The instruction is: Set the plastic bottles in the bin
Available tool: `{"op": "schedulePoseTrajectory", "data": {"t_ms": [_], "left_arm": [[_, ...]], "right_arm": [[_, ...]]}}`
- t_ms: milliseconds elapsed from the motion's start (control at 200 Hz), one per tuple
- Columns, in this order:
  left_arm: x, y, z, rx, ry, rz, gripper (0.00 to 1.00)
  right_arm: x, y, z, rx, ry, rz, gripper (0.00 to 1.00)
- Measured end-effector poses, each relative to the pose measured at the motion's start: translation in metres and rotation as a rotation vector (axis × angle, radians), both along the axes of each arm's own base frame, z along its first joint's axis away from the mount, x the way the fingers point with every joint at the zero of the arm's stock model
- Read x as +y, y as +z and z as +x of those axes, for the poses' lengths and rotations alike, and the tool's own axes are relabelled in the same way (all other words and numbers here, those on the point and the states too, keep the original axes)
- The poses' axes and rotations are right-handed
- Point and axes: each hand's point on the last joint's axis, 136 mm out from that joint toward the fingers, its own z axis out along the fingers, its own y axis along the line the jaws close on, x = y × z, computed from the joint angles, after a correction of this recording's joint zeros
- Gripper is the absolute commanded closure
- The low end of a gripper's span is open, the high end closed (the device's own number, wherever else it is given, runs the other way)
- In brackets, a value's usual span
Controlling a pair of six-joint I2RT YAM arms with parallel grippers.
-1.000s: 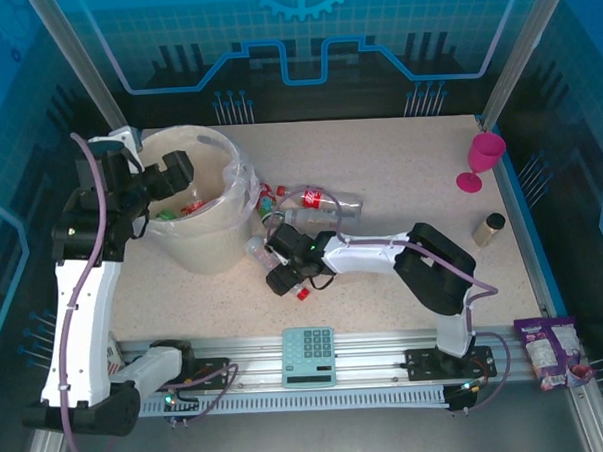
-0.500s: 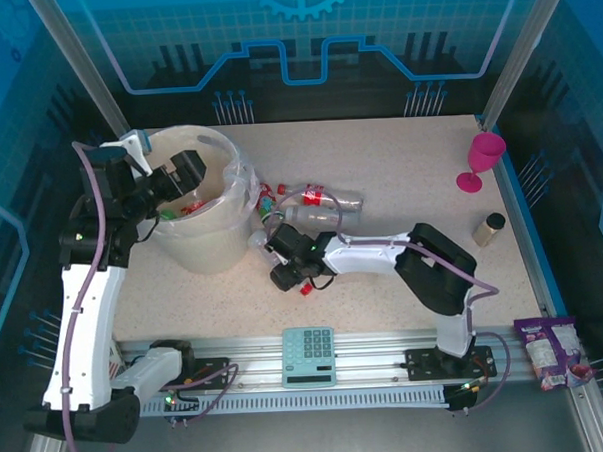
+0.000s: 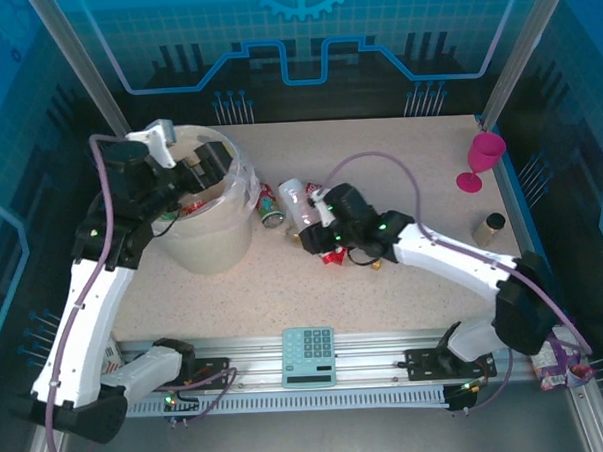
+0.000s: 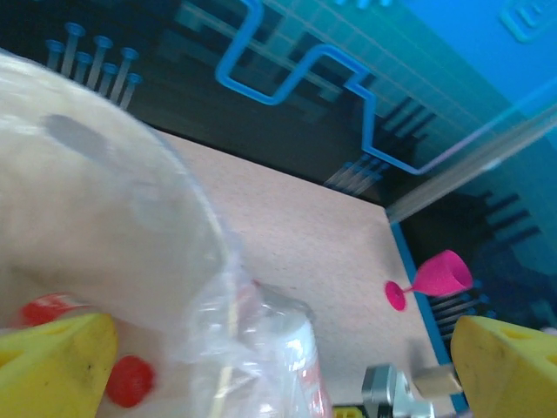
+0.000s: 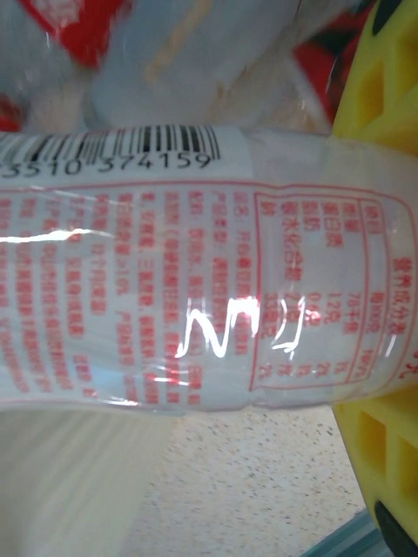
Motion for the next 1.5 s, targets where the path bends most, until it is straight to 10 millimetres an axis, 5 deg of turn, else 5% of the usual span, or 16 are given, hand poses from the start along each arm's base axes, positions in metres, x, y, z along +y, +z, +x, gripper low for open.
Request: {"op": "schedulePoseTrajectory", "data": {"t_ms": [160, 325, 495, 670, 910, 1281, 1501], "left_arm": [[-0.065, 0.001, 0.012, -0.005, -0.157, -0.032, 0.01], [-0.127, -0.015, 0.025, 0.029, -0.274, -0.053, 0.01], [-0.168, -0.047, 0.040, 0.101, -0.324, -0.076, 0.01], [-0.200, -0.073, 0.036, 0.149, -0.372, -0.096, 0.01], [-0.224, -0.106, 0.022, 0.228, -0.408, -0.154, 0.03], [-0.230, -0.112, 0.023, 0.235, -0.406, -0.197, 0.39], [-0.230, -0.125, 0.026, 0.254, -0.395, -0.180, 0.48]], "right_arm": [[-0.033, 0.018, 0.007, -0.018, -0.060, 0.071, 0.50], [-0.037, 0.043, -0.005, -0.081, -0.024, 0.174, 0.51], [-0.036, 0.067, -0.014, -0.151, 0.011, 0.258, 0.51], [-0.038, 0.068, -0.019, -0.167, 0.019, 0.277, 0.50], [-0.043, 0.064, -0.018, -0.166, 0.002, 0.274, 0.50], [-0.045, 0.061, -0.017, -0.162, -0.008, 0.266, 0.50], [-0.048, 0.060, -0.015, -0.159, -0.020, 0.258, 0.45]]}}
